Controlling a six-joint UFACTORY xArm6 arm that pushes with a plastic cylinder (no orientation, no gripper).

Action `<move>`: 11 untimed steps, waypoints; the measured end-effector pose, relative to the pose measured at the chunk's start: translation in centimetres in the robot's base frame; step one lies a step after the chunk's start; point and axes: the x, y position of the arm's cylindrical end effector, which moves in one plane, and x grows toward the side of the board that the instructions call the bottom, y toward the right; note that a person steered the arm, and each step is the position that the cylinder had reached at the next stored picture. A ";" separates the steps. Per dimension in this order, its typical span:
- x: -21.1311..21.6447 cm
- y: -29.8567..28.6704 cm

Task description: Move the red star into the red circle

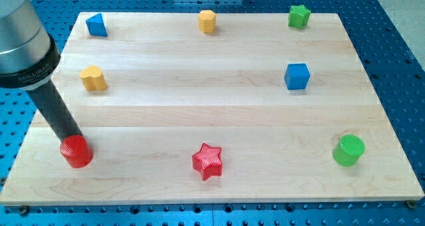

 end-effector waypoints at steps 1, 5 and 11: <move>0.0 0.1; 2.1 -3.2; 3.1 28.3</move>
